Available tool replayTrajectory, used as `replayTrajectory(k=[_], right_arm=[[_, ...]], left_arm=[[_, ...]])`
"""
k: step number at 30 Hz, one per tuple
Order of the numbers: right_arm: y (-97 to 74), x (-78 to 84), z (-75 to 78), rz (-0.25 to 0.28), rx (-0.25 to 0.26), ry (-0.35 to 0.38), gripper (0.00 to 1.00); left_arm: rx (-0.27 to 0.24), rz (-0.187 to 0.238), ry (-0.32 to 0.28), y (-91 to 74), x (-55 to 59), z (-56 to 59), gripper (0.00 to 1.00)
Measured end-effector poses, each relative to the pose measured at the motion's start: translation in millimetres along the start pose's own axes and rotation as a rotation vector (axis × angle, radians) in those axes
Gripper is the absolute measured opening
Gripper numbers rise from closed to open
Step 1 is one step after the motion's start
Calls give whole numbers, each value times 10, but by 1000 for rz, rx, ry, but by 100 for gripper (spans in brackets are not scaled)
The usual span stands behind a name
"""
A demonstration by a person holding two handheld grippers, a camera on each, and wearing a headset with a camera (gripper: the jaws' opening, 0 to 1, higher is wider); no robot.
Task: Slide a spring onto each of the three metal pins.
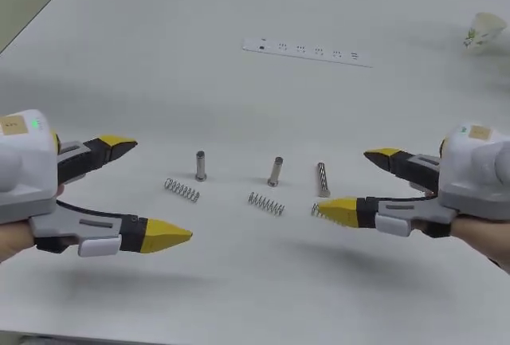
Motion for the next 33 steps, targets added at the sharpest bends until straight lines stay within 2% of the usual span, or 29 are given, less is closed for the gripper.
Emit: replayTrajectory(k=[8,22,27,33], right_arm=[[86,-27,45,-19,17,21,72],[316,-4,126,-107,26,32,61],[385,11,185,-138,38,76,60],[450,50,276,-181,66,121,53]], left_arm=[[-2,4,-4,-2,2,-7,97],[-2,0,-5,-6,6,-11,97],[-2,-6,-4,-7,19,-7,97],[-5,-10,-6,-24,27,-18,97]])
Point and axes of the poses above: the centre of the closed fingertips' face, and the gripper's own axes: y roughly forward along the fingers, z roughly to its right, x roughly out of its underside, the point moved 8 cm from there along -y, roughly backward along the fingers, and after that the axes turned 1 degree about y, right-handed, at the moved point
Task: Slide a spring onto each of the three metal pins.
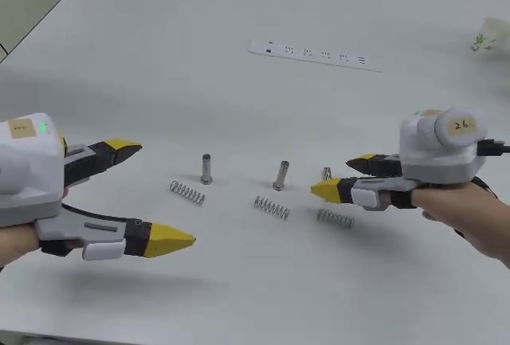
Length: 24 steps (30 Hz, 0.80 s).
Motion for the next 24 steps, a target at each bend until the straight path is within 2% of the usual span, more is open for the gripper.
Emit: replayTrajectory(k=[5,17,24], right_arm=[[51,6,44,-21,8,63,48],[142,-26,150,-66,44,145,35],[200,-25,159,-103,56,176,28]], left_arm=[[-1,-3,-3,-3,8,-7,97],[2,-4,-3,9,8,-9,97],[-2,-5,-4,-6,22,-16,98]])
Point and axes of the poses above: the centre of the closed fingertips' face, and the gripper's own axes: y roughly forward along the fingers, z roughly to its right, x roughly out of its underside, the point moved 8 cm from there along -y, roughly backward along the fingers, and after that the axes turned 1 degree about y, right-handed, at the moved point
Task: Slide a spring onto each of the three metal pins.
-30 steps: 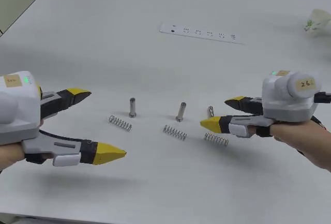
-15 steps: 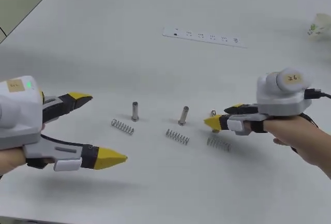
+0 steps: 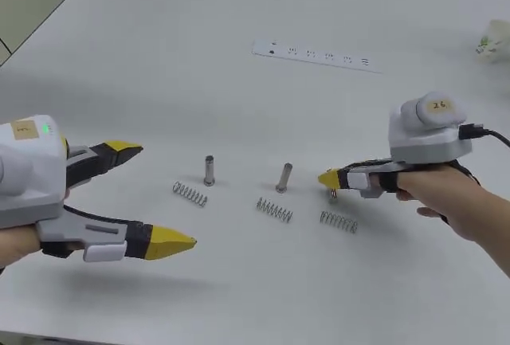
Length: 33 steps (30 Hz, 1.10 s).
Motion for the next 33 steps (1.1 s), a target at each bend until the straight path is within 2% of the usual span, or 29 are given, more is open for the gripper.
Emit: replayTrajectory(k=[6,7,15,23,33], right_arm=[[41,34,5,-16,10,49,26],[45,54,-3,-33,14,56,25],[115,34,-4,-38,40,90,19],[122,8,34,-49,79,87,12],[111,11,34,-68,90,86,6]], left_arm=[[-2,2,-5,-18,12,-5,97],[-3,2,-5,-21,15,-9,97],[-5,-1,-8,-35,21,-15,97],[-5,-2,-9,-37,36,-20,97],[-3,-3,-9,-25,50,-23,97]])
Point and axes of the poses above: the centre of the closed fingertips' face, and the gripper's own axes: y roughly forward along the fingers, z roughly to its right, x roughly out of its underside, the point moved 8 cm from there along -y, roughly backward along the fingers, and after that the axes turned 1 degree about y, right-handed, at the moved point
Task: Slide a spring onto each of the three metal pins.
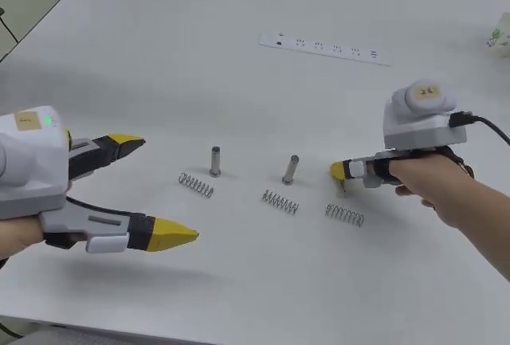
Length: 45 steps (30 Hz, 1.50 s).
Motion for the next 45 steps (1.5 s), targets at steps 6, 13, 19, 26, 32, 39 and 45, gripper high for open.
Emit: replayTrajectory(k=[6,13,19,26,32,39,45], right_arm=[[-5,7,9,8,-1,-7,5],[-55,36,4,28,-14,-13,5],[-146,43,25,63,-18,-20,5],[-208,51,42,87,-16,-42,5],[-258,37,41,113,-18,-49,5],[-284,24,27,128,-19,-62,5],[-297,20,11,138,-18,-74,5]], left_arm=[[1,0,-1,2,-2,3,97],[-3,-1,-3,-12,4,5,97],[-7,-2,-5,-26,4,0,97],[-4,-6,-2,-13,-6,11,96],[-1,-8,3,-6,-16,18,96],[-2,-10,3,-12,-15,21,96],[-1,-13,3,-20,-11,24,96]])
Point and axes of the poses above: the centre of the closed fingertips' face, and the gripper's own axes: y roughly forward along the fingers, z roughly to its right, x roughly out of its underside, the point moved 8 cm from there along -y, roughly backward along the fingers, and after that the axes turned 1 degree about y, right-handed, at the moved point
